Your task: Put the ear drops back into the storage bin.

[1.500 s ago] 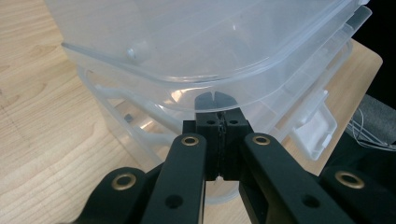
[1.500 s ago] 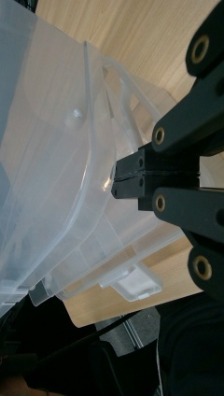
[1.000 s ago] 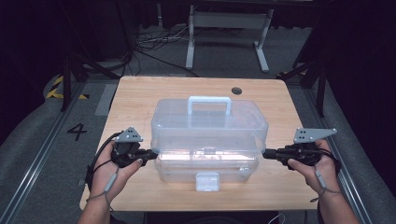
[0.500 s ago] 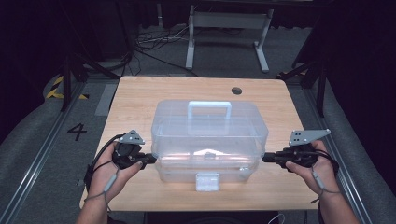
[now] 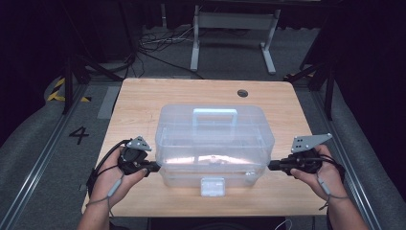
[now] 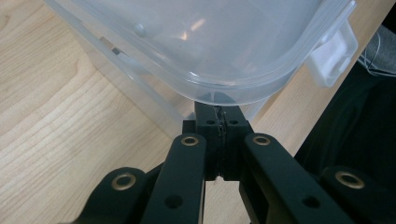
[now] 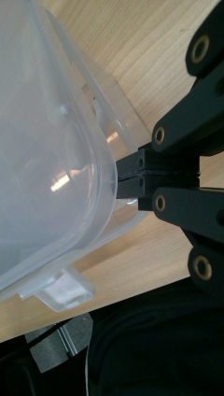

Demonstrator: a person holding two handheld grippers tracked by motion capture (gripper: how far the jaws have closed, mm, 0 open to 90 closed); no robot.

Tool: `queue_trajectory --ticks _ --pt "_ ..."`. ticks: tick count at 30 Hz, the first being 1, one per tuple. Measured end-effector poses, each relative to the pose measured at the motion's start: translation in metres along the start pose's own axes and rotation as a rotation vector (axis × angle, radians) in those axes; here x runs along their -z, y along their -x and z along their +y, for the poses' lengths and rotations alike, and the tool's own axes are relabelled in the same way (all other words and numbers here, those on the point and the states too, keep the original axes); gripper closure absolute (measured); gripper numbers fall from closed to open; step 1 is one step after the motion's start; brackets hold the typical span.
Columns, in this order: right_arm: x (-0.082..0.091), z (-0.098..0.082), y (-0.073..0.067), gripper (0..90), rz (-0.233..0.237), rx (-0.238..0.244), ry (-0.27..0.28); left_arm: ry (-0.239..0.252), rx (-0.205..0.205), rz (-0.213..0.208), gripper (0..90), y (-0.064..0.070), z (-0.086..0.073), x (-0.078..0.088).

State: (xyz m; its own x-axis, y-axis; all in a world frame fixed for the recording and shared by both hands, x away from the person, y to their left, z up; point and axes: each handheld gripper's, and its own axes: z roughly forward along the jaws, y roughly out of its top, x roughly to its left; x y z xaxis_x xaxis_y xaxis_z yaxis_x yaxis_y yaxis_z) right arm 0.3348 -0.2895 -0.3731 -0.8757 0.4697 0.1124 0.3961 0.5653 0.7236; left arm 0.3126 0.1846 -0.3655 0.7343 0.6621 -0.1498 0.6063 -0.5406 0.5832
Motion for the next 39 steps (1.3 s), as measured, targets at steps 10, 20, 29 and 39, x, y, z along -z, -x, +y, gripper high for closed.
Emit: queue_trajectory --ticks 10,20,29,39 --pt "-0.0039 -0.0003 -0.0007 90.0 0.000 0.016 -0.046 -0.044 -0.012 -0.009 89.1 0.0002 -0.0005 -0.0025" --pt "-0.0066 -0.0009 -0.0013 90.0 0.001 0.018 -0.082 -0.081 -0.018 -0.006 88.7 0.0011 -0.0005 -0.0059" --pt "-0.0086 -0.0017 -0.0011 90.0 0.008 0.014 -0.104 -0.099 -0.024 -0.008 88.5 0.0008 -0.0013 -0.0058" --pt "-0.0103 -0.0034 -0.0011 90.0 0.017 0.008 -0.118 -0.118 -0.026 -0.012 88.5 0.0002 -0.0016 -0.0059"
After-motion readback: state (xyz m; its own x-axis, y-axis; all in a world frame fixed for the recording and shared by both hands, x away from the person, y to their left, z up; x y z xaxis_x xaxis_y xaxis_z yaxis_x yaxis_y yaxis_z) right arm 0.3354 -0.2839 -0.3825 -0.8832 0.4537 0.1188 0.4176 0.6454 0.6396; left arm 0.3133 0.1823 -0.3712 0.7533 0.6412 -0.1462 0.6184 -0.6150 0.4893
